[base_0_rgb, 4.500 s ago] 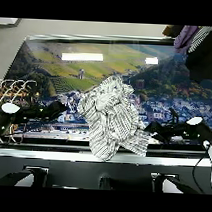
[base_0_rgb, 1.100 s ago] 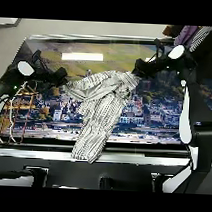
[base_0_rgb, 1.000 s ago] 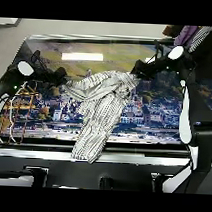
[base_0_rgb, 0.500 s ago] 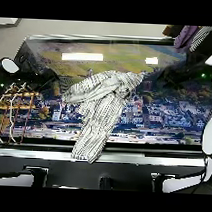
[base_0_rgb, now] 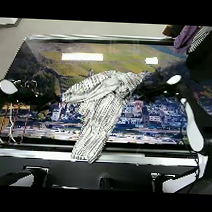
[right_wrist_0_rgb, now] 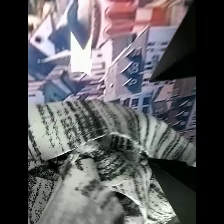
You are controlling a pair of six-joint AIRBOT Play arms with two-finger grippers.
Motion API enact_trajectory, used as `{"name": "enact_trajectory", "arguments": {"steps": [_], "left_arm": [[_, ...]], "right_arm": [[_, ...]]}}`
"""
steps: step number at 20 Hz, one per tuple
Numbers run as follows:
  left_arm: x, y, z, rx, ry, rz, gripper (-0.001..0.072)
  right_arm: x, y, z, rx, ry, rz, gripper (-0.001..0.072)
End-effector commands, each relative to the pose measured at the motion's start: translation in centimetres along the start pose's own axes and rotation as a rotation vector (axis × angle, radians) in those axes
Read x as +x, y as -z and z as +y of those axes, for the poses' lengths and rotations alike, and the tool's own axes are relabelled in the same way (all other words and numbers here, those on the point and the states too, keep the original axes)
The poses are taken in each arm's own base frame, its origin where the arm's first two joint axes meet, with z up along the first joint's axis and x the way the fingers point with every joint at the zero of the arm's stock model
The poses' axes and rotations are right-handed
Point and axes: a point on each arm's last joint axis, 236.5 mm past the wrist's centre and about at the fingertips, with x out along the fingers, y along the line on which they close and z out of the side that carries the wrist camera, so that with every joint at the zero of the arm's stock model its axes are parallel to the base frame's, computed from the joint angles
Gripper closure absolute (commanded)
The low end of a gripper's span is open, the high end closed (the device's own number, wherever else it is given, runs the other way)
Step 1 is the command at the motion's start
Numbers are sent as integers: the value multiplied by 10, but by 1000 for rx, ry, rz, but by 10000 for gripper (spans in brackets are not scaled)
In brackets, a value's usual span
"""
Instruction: Fold the clothes and pants, and hang the long-sleeved shirts on hangers.
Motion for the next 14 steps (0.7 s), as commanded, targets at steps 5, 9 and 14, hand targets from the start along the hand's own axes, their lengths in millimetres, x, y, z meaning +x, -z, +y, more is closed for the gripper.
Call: {"name": "enact_trajectory", "arguments": {"steps": [5, 9, 14], "left_arm": [[35, 56, 5, 5, 73, 114, 19], [59, 76, -1, 10, 117, 186, 19], [96, 102, -11, 30, 104, 286, 19]], "right_arm": [[41, 7, 7, -13, -4, 5, 387], [35, 18, -5, -42, 63, 48, 684], [-7, 28, -13, -83, 199, 65, 684]]}}
